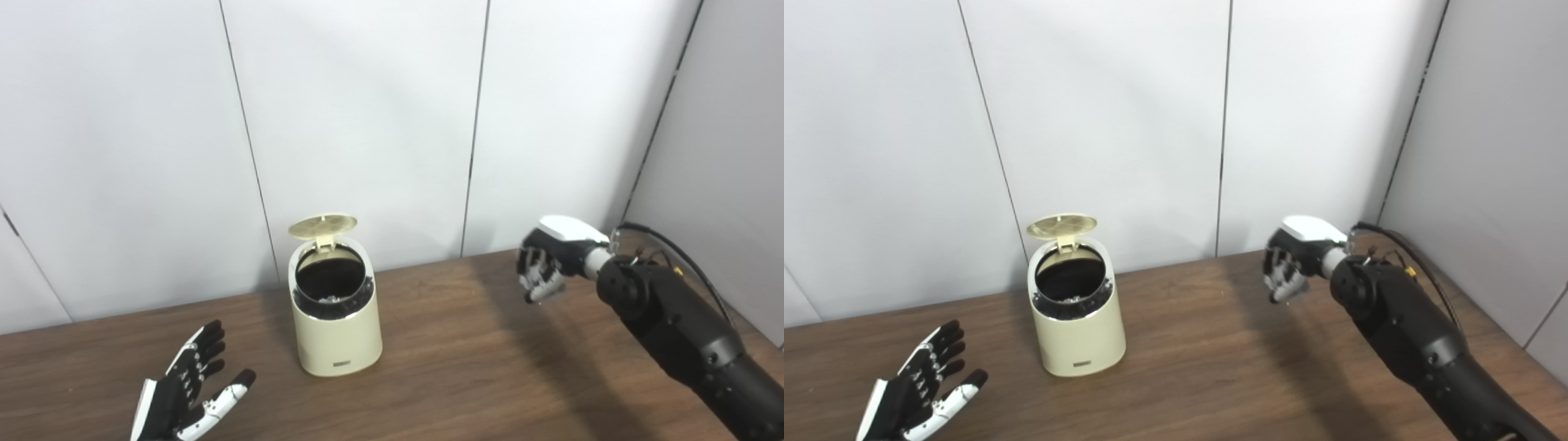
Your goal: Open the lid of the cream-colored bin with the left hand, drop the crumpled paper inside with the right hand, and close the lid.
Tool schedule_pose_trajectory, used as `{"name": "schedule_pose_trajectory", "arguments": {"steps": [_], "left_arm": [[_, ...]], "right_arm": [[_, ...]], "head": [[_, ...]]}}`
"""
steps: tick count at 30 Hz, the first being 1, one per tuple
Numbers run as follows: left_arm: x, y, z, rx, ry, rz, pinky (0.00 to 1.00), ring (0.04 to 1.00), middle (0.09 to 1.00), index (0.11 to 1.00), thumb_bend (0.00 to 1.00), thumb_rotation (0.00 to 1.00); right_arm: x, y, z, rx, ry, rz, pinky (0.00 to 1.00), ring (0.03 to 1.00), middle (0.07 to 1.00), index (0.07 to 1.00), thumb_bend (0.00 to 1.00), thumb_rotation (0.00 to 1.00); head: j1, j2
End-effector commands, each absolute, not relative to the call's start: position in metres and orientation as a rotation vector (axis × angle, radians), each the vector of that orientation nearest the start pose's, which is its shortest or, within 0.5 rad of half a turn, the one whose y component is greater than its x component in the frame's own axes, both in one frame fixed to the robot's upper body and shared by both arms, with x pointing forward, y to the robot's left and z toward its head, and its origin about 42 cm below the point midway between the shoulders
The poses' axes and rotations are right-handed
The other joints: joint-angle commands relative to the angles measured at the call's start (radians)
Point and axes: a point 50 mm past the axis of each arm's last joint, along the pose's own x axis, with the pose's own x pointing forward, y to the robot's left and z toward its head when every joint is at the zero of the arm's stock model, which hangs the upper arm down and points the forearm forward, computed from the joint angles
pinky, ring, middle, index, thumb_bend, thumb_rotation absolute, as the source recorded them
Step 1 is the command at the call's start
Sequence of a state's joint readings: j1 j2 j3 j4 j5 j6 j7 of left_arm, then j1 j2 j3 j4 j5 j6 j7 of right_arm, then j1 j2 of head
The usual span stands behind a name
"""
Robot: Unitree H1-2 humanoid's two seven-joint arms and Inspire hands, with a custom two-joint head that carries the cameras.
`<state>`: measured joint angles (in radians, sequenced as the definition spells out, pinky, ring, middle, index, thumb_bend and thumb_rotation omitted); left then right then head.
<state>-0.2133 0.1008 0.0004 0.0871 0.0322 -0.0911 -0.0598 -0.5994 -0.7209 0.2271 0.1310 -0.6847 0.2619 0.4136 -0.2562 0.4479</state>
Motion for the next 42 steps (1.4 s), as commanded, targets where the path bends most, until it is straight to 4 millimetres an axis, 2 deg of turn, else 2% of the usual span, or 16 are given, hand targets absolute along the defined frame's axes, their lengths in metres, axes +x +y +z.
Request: {"name": "schedule_pose_trajectory", "arguments": {"steps": [1,5,8,19,20,22,23,25,30,31,32,33,34,36,39,42], "left_arm": [[0.358,0.222,0.159,0.145,-0.274,-0.106,0.85,0.885,0.896,0.918,0.69,0.24],[0.359,0.220,0.157,0.150,-0.275,-0.111,0.87,0.887,0.895,0.920,0.70,0.25],[0.360,0.218,0.156,0.155,-0.271,-0.112,0.86,0.879,0.888,0.916,0.71,0.26],[0.364,0.203,0.153,0.141,-0.263,-0.117,0.87,0.879,0.889,0.910,0.72,0.22],[0.365,0.201,0.152,0.141,-0.262,-0.116,0.87,0.880,0.890,0.911,0.72,0.21],[0.366,0.198,0.152,0.138,-0.261,-0.117,0.87,0.880,0.891,0.911,0.72,0.22],[0.367,0.197,0.152,0.137,-0.262,-0.118,0.86,0.882,0.891,0.910,0.72,0.22],[0.368,0.195,0.151,0.137,-0.264,-0.118,0.84,0.879,0.889,0.909,0.73,0.24],[0.372,0.189,0.149,0.134,-0.268,-0.117,0.82,0.872,0.891,0.913,0.72,0.24],[0.372,0.188,0.149,0.131,-0.268,-0.117,0.81,0.871,0.891,0.914,0.71,0.24],[0.372,0.187,0.148,0.130,-0.267,-0.117,0.81,0.871,0.892,0.916,0.71,0.23],[0.373,0.186,0.148,0.129,-0.267,-0.117,0.81,0.874,0.894,0.918,0.71,0.23],[0.373,0.185,0.148,0.130,-0.266,-0.116,0.81,0.873,0.893,0.916,0.71,0.23],[0.373,0.183,0.148,0.128,-0.264,-0.115,0.82,0.870,0.889,0.912,0.71,0.23],[0.372,0.180,0.149,0.122,-0.263,-0.117,0.84,0.881,0.892,0.914,0.71,0.23],[0.373,0.178,0.149,0.124,-0.265,-0.117,0.83,0.875,0.890,0.912,0.72,0.25]], "right_arm": [[0.436,-0.364,0.351,-1.478,-0.053,0.061,0.33,0.404,0.498,0.507,0.50,0.00],[0.426,-0.340,0.375,-1.481,-0.107,0.089,0.33,0.407,0.504,0.518,0.50,0.00],[0.423,-0.326,0.386,-1.478,-0.177,0.128,0.35,0.438,0.527,0.475,0.50,0.00],[0.417,-0.277,0.404,-1.429,-0.287,0.222,0.38,0.433,0.500,0.474,0.50,0.00],[0.416,-0.270,0.406,-1.430,-0.302,0.213,0.40,0.436,0.503,0.476,0.50,0.00],[0.414,-0.259,0.408,-1.434,-0.333,0.198,0.52,0.454,0.490,0.475,0.52,0.00],[0.413,-0.253,0.409,-1.430,-0.355,0.195,0.52,0.457,0.487,0.479,0.52,0.00],[0.413,-0.239,0.410,-1.396,-0.390,0.205,0.42,0.436,0.493,0.478,0.52,0.00],[0.417,-0.210,0.410,-1.323,-0.414,0.248,0.39,0.421,0.505,0.477,0.52,0.00],[0.418,-0.204,0.410,-1.323,-0.434,0.264,0.44,0.418,0.498,0.483,0.52,0.00],[0.419,-0.197,0.409,-1.325,-0.447,0.274,0.61,0.433,0.484,0.488,0.52,0.00],[0.420,-0.192,0.409,-1.328,-0.452,0.283,0.62,0.439,0.477,0.490,0.52,0.00],[0.421,-0.186,0.408,-1.326,-0.445,0.295,0.53,0.431,0.477,0.491,0.52,0.00],[0.424,-0.177,0.407,-1.314,-0.431,0.321,0.55,0.440,0.479,0.486,0.52,0.00],[0.427,-0.165,0.406,-1.308,-0.427,0.335,0.41,0.424,0.500,0.476,0.52,0.00],[0.429,-0.157,0.405,-1.310,-0.443,0.347,0.38,0.413,0.511,0.475,0.52,0.00]], "head": [[0.005,0.000],[0.017,-0.003],[0.029,-0.004],[0.085,-0.015],[0.090,-0.016],[0.102,-0.019],[0.102,-0.019],[0.119,-0.023],[0.140,-0.029],[0.142,-0.030],[0.143,-0.031],[0.150,-0.032],[0.153,-0.032],[0.159,-0.034],[0.169,-0.034],[0.180,-0.033]]}}
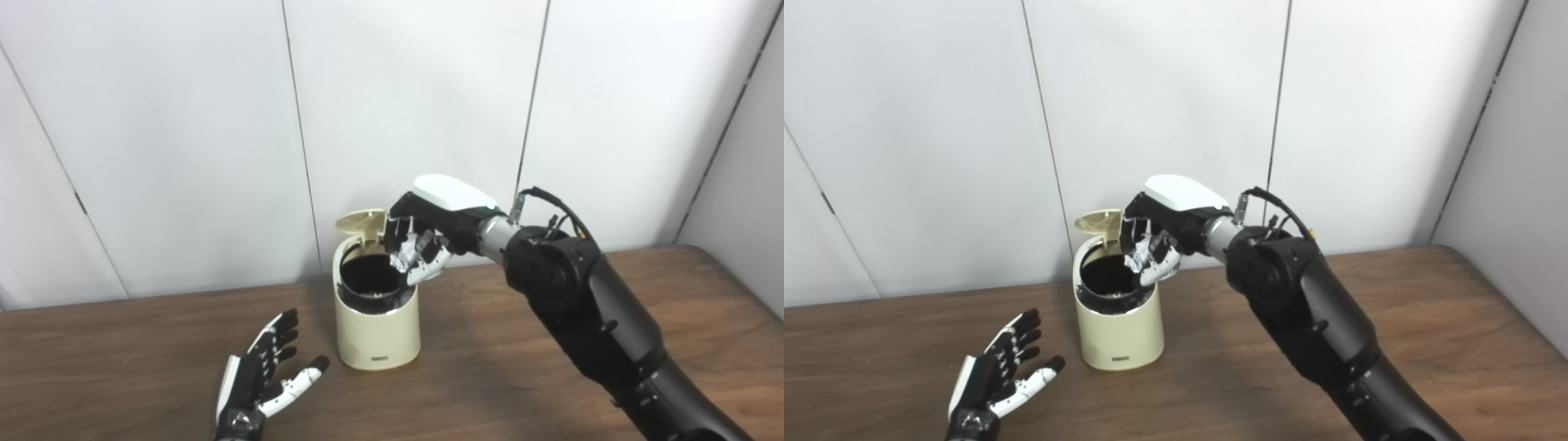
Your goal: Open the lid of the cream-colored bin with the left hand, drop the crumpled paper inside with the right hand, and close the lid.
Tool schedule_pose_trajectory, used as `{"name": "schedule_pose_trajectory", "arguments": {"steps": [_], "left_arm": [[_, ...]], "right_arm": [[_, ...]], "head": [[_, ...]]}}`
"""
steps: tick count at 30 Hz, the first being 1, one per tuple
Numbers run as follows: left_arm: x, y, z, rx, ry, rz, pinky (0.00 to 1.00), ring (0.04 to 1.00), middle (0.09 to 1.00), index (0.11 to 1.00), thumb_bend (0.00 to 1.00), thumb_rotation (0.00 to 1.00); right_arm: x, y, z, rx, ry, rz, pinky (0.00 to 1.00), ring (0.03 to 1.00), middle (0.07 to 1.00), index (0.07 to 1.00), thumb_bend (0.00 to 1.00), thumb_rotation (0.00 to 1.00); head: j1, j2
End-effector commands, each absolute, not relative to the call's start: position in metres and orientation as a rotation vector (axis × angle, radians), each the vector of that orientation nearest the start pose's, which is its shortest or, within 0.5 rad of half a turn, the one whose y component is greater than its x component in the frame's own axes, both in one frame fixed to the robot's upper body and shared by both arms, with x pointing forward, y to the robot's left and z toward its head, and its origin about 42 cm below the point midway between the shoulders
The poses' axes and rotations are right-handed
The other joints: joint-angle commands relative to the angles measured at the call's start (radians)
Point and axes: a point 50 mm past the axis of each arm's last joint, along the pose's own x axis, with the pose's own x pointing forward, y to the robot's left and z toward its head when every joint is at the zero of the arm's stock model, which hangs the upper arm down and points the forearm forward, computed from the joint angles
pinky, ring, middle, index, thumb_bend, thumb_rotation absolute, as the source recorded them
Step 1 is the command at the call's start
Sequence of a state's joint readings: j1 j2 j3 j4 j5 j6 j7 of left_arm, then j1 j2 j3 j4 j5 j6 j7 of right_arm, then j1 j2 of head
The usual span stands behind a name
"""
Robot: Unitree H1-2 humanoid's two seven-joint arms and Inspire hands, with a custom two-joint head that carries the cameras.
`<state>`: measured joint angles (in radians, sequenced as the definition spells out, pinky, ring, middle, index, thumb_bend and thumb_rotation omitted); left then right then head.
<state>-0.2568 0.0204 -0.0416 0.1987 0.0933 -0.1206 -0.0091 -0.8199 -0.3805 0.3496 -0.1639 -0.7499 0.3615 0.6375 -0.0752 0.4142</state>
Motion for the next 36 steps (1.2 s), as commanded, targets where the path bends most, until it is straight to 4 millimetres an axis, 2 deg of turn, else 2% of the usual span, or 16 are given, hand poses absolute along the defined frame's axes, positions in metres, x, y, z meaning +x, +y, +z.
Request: {"name": "schedule_pose_trajectory", "arguments": {"steps": [1,14,20,23,36], "left_arm": [[0.373,0.177,0.149,0.124,-0.266,-0.117,0.83,0.874,0.890,0.911,0.72,0.25],[0.373,0.170,0.149,0.108,-0.263,-0.121,0.86,0.888,0.897,0.919,0.70,0.21],[0.373,0.168,0.149,0.100,-0.268,-0.116,0.83,0.883,0.894,0.917,0.71,0.21],[0.373,0.167,0.149,0.106,-0.269,-0.113,0.83,0.883,0.894,0.914,0.71,0.22],[0.371,0.164,0.150,0.103,-0.278,-0.109,0.82,0.886,0.891,0.911,0.72,0.24]], "right_arm": [[0.431,-0.155,0.405,-1.302,-0.445,0.354,0.37,0.414,0.513,0.473,0.52,0.00],[0.448,-0.135,0.393,-1.246,-0.472,0.424,0.34,0.404,0.513,0.483,0.52,0.00],[0.451,-0.127,0.384,-1.217,-0.489,0.433,0.38,0.417,0.521,0.471,0.52,0.00],[0.451,-0.123,0.381,-1.204,-0.491,0.436,0.34,0.412,0.510,0.479,0.50,0.00],[0.457,-0.116,0.362,-1.172,-0.650,0.485,0.34,0.406,0.518,0.485,0.50,0.00]], "head": [[0.003,0.000],[0.032,-0.002],[0.049,-0.002],[0.056,-0.001],[0.078,0.001]]}}
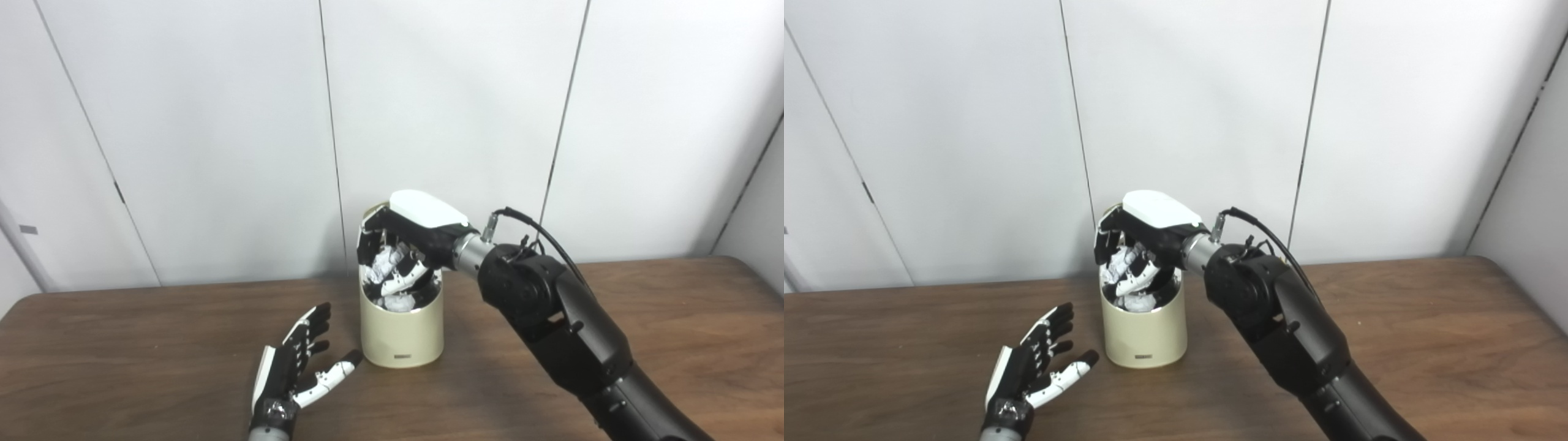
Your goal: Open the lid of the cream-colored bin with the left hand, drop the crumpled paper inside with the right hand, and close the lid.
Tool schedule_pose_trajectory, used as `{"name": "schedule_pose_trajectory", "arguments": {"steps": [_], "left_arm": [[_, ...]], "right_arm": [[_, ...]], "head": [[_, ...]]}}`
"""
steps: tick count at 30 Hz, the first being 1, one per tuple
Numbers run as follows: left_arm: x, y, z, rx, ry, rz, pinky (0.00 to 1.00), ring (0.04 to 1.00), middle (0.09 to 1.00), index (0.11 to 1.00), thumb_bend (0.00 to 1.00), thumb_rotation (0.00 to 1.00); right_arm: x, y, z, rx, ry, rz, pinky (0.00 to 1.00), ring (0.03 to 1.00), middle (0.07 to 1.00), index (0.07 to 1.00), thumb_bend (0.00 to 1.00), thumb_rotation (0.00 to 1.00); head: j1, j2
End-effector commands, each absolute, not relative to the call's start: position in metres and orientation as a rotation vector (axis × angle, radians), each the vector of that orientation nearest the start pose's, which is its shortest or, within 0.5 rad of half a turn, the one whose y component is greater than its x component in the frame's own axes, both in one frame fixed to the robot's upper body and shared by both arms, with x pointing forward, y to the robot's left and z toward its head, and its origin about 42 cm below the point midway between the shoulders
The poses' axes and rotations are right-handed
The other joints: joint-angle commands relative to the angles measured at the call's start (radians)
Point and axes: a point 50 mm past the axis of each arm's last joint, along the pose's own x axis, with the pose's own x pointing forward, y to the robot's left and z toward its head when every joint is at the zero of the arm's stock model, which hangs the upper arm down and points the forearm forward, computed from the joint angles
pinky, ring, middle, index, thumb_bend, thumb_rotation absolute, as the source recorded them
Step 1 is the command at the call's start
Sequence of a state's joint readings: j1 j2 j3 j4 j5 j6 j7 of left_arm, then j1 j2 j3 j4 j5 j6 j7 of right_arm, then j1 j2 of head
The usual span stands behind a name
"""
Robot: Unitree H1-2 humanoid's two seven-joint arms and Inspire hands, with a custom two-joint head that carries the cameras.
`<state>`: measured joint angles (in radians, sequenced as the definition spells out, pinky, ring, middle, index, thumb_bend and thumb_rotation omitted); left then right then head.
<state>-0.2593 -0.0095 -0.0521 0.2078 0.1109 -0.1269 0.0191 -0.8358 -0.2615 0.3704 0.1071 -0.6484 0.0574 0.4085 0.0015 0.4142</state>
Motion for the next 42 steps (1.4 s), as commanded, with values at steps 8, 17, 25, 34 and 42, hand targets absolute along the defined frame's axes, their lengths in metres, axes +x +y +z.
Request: {"name": "schedule_pose_trajectory", "arguments": {"steps": [8,17,25,34,42], "left_arm": [[0.370,0.165,0.150,0.107,-0.276,-0.110,0.83,0.890,0.896,0.912,0.73,0.25],[0.368,0.167,0.151,0.109,-0.274,-0.110,0.83,0.889,0.895,0.910,0.72,0.25],[0.368,0.167,0.150,0.099,-0.275,-0.117,0.84,0.885,0.894,0.906,0.73,0.24],[0.367,0.166,0.149,0.110,-0.268,-0.119,0.83,0.880,0.891,0.897,0.72,0.23],[0.366,0.166,0.149,0.121,-0.266,-0.116,0.83,0.872,0.886,0.890,0.73,0.23]], "right_arm": [[0.462,-0.121,0.352,-1.179,-0.770,0.518,0.33,0.405,0.517,0.490,0.50,0.00],[0.467,-0.131,0.348,-1.226,-0.841,0.533,0.33,0.402,0.513,0.492,0.50,0.00],[0.476,-0.141,0.350,-1.258,-0.884,0.516,0.34,0.410,0.515,0.479,0.50,0.00],[0.484,-0.152,0.355,-1.286,-0.896,0.472,0.35,0.405,0.502,0.482,0.50,0.00],[0.484,-0.153,0.353,-1.339,-0.893,0.419,0.34,0.392,0.481,0.509,0.50,0.00]], "head": [[0.004,0.005],[0.004,0.009],[0.004,0.010],[0.003,0.012],[0.002,0.018]]}}
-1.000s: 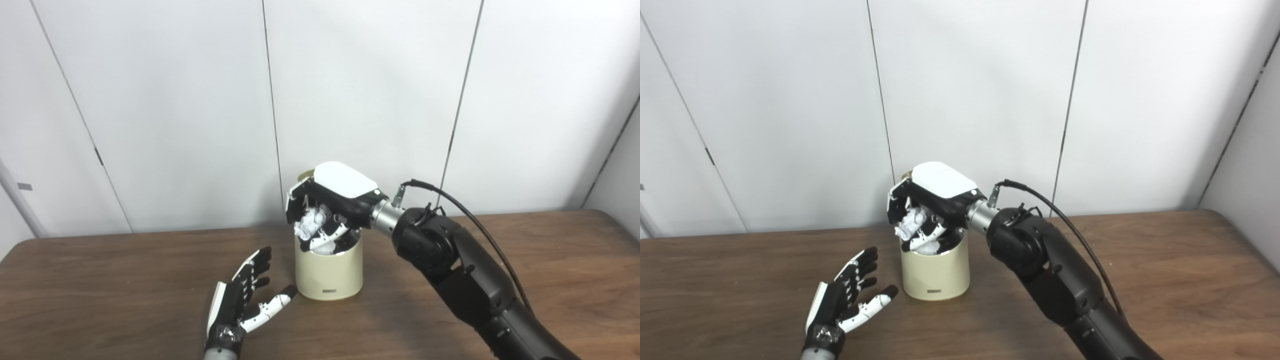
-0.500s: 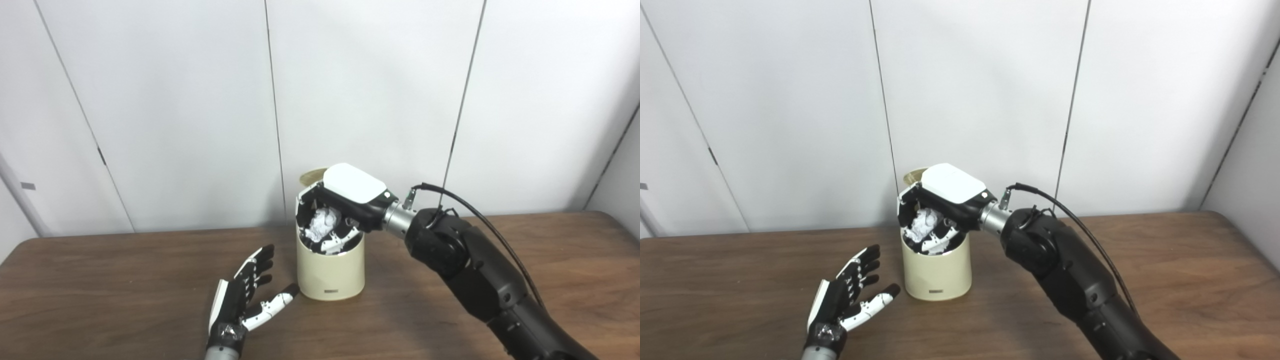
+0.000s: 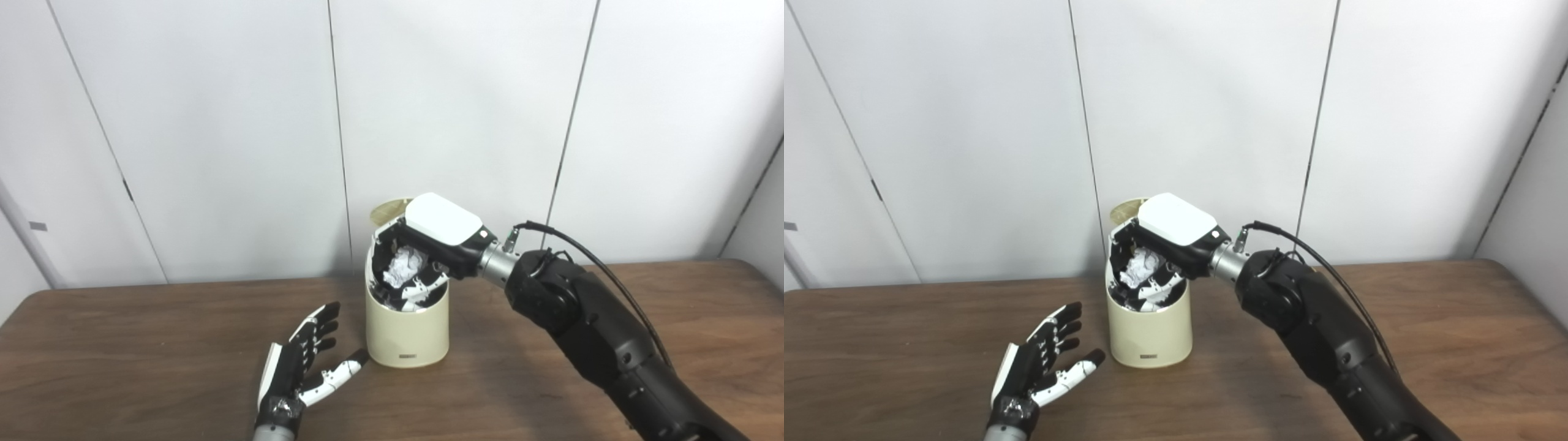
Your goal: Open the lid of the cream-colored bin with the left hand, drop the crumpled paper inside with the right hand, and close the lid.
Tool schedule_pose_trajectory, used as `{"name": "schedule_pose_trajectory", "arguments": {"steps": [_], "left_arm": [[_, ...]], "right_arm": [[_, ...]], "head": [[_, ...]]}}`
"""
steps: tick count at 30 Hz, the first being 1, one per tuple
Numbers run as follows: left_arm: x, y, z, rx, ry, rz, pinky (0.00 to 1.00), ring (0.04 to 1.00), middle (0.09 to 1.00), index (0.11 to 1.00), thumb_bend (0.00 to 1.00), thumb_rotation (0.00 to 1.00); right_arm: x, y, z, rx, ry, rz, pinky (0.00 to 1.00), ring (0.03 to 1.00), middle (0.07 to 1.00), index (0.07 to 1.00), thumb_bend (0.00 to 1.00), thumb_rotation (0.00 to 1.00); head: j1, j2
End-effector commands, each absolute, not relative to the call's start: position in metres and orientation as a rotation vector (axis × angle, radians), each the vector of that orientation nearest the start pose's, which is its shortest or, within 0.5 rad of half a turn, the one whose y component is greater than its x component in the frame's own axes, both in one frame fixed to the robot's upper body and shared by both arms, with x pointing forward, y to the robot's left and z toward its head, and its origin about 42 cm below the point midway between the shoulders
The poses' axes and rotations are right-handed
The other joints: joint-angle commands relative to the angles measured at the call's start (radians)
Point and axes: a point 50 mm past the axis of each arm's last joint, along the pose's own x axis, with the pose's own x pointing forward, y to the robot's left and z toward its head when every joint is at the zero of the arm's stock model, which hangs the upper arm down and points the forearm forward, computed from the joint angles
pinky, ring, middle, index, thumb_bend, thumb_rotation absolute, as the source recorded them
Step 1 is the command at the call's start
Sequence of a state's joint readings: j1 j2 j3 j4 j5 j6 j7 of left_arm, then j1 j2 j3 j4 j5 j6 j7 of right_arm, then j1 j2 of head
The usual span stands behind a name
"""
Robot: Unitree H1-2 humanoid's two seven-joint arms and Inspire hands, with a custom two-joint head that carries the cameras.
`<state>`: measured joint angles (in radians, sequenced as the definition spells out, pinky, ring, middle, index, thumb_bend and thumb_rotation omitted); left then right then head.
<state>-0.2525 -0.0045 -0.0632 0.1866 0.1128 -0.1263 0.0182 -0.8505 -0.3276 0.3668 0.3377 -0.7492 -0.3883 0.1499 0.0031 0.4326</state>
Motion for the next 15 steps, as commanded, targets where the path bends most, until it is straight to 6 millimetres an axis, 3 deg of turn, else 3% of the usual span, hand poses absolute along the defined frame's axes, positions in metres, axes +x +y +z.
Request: {"name": "schedule_pose_trajectory", "arguments": {"steps": [1,2,3,4,5,6,8,15], "left_arm": [[0.3657,0.1659,0.1492,0.125,-0.264,-0.115,0.83,0.873,0.886,0.890,0.73,0.23],[0.3656,0.1660,0.1491,0.126,-0.263,-0.114,0.83,0.870,0.883,0.887,0.73,0.23],[0.3656,0.1661,0.1488,0.124,-0.261,-0.115,0.83,0.869,0.883,0.886,0.73,0.23],[0.3656,0.1661,0.1486,0.122,-0.261,-0.117,0.83,0.870,0.883,0.887,0.73,0.24],[0.3655,0.1660,0.1484,0.121,-0.260,-0.117,0.84,0.873,0.884,0.887,0.73,0.24],[0.3655,0.1659,0.1483,0.122,-0.260,-0.117,0.84,0.871,0.884,0.886,0.73,0.24],[0.3655,0.1656,0.1482,0.122,-0.261,-0.118,0.83,0.869,0.882,0.884,0.73,0.24],[0.3661,0.1650,0.1482,0.124,-0.265,-0.119,0.82,0.872,0.885,0.884,0.73,0.24]], "right_arm": [[0.4832,-0.1528,0.3527,-1.394,-0.879,0.407,0.35,0.428,0.504,0.500,0.50,0.00],[0.4820,-0.1520,0.3525,-1.448,-0.870,0.399,0.38,0.441,0.520,0.492,0.51,0.00],[0.4808,-0.1513,0.3523,-1.485,-0.868,0.395,0.40,0.518,0.603,0.495,0.52,0.06],[0.4798,-0.1507,0.3520,-1.504,-0.870,0.396,0.41,0.580,0.667,0.582,0.70,0.03],[0.4790,-0.1503,0.3514,-1.514,-0.876,0.400,0.44,0.635,0.722,0.647,0.82,0.01],[0.4782,-0.1500,0.3509,-1.521,-0.880,0.402,0.48,0.679,0.761,0.680,0.88,0.01],[0.4771,-0.1496,0.3504,-1.535,-0.884,0.401,0.55,0.748,0.819,0.723,0.91,0.00],[0.4758,-0.1507,0.3482,-1.577,-0.866,0.394,0.61,0.820,0.933,0.806,0.91,0.02]], "head": [[0.001,0.000],[0.000,0.000],[0.000,0.000],[0.000,0.000],[0.000,0.000],[0.000,0.000],[0.000,0.000],[0.005,0.002]]}}
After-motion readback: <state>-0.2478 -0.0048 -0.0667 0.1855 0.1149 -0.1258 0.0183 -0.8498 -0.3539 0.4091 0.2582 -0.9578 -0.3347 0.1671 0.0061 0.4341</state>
